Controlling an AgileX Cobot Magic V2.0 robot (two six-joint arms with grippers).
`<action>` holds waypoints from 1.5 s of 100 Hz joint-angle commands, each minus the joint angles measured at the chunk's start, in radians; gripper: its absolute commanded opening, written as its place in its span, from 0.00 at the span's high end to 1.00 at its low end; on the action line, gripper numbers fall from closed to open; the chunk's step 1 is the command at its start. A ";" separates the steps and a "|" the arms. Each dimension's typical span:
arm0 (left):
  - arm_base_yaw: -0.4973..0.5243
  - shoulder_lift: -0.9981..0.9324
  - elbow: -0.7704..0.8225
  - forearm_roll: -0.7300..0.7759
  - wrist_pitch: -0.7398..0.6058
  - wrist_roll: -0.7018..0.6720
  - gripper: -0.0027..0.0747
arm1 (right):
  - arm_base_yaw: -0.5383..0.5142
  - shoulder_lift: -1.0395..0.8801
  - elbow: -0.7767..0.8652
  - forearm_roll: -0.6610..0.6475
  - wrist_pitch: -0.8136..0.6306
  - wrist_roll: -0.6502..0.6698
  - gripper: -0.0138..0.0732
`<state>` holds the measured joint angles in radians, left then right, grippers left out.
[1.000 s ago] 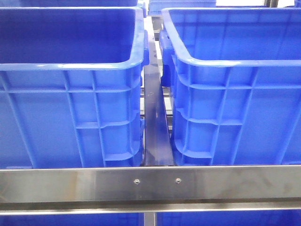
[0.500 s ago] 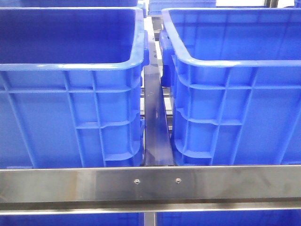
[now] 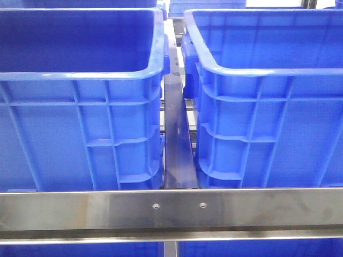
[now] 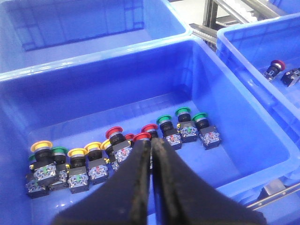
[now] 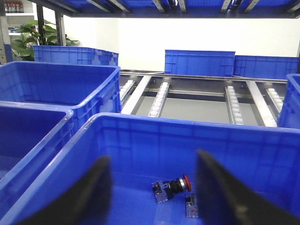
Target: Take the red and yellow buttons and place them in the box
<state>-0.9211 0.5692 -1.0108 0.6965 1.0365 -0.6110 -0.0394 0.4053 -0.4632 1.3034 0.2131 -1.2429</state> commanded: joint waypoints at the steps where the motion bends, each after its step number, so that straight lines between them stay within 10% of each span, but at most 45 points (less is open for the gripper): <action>1: -0.004 0.006 -0.020 0.040 -0.060 -0.008 0.99 | -0.001 0.004 -0.025 0.009 -0.020 -0.008 0.69; 11: -0.004 0.006 -0.020 0.040 -0.060 -0.008 0.99 | -0.001 0.004 -0.025 0.011 -0.009 -0.008 0.93; 115: -0.004 0.006 -0.020 0.040 -0.060 -0.008 0.99 | -0.001 0.007 -0.025 0.008 -0.043 -0.007 0.92; 129: -0.004 0.006 -0.020 0.040 -0.060 -0.008 0.99 | -0.001 0.005 -0.025 -0.185 -0.043 0.153 0.92; 150: -0.004 0.006 -0.020 0.040 -0.060 -0.008 0.99 | 0.003 -0.008 -0.025 -0.772 -0.045 0.760 0.92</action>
<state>-0.9211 0.5692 -1.0108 0.6965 1.0365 -0.6125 -0.0394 0.4010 -0.4608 0.7620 0.2105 -0.7234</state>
